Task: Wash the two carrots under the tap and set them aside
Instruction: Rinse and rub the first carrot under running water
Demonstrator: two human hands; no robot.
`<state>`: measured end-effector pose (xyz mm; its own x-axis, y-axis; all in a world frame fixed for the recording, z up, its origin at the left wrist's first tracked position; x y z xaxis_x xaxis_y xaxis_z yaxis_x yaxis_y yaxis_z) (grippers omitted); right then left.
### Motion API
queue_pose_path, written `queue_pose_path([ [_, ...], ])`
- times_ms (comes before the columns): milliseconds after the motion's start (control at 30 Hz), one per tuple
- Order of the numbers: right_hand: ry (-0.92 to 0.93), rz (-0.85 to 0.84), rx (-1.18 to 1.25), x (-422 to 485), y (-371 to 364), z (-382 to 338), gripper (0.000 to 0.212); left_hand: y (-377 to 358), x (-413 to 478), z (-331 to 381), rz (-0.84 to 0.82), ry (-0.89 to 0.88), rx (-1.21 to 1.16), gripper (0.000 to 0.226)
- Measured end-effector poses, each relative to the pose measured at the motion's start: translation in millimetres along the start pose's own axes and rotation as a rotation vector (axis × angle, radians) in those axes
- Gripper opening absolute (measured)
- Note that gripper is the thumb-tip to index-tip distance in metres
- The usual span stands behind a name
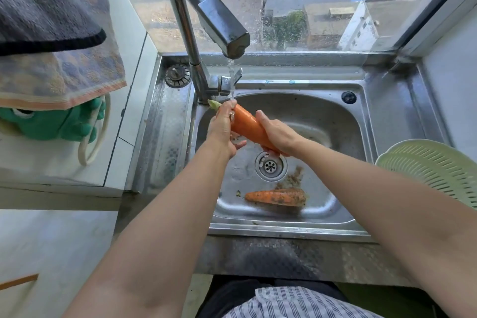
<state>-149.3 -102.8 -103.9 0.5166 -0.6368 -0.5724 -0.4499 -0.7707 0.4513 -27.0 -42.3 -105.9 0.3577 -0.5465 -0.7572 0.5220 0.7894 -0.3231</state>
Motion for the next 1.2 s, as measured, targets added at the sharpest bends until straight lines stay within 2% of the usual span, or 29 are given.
queue_pose_path([
  [100,0.006,0.143,-0.034,2,16,19,0.059,-25,3,-3,-0.055,-0.022,0.029,0.069],
  [200,0.099,0.195,-0.119,4,18,25,0.045,-23,10,-2,-0.030,-0.023,0.016,0.066],
  [333,0.212,0.104,-0.136,9,1,6,0.048,13,24,3,0.106,-0.005,-0.105,0.068],
  [500,0.308,0.074,-0.253,17,-28,-34,0.046,72,24,14,0.349,-0.043,-0.238,0.061],
  [633,0.237,0.030,-0.208,19,-30,-45,0.042,85,19,17,0.412,-0.135,-0.300,0.047],
  [700,0.128,-0.065,-0.193,18,-26,-36,0.054,74,17,16,0.391,-0.164,-0.319,0.044],
  [767,0.036,-0.099,-0.193,14,-17,-19,0.068,55,21,11,0.281,-0.119,-0.276,0.055],
  [833,-0.011,-0.023,-0.156,9,-3,-1,0.069,35,21,4,0.168,-0.051,-0.143,0.065],
  [900,-0.003,0.081,-0.189,5,9,11,0.066,24,20,-6,0.127,0.023,0.089,0.065],
  [967,0.015,0.112,-0.257,0,12,18,0.063,19,14,-20,0.095,0.120,0.230,0.069],
  [1033,0.009,-0.025,-0.233,-6,1,25,0.063,23,11,-30,0.093,0.157,0.246,0.073],
  [1100,0.013,-0.273,-0.183,-15,-20,27,0.060,39,12,-33,0.171,0.133,0.274,0.090],
  [1167,0.058,-0.430,-0.168,-25,-36,22,0.046,52,10,-32,0.239,0.080,0.304,0.101],
  [1200,0.089,-0.448,-0.148,-27,-42,17,0.040,55,5,-32,0.237,0.061,0.300,0.100],
])
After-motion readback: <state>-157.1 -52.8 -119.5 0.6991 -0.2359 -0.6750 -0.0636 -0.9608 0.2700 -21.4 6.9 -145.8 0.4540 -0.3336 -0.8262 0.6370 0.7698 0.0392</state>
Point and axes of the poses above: each hand's wrist, its own x-axis towards the middle knuckle, its own y-axis out of the back of the hand, z = x × y, the point moved 7 cm from there along x, towards the middle knuckle, and after that the axes turned 12 degrees about -x, right-handed, at the moved point
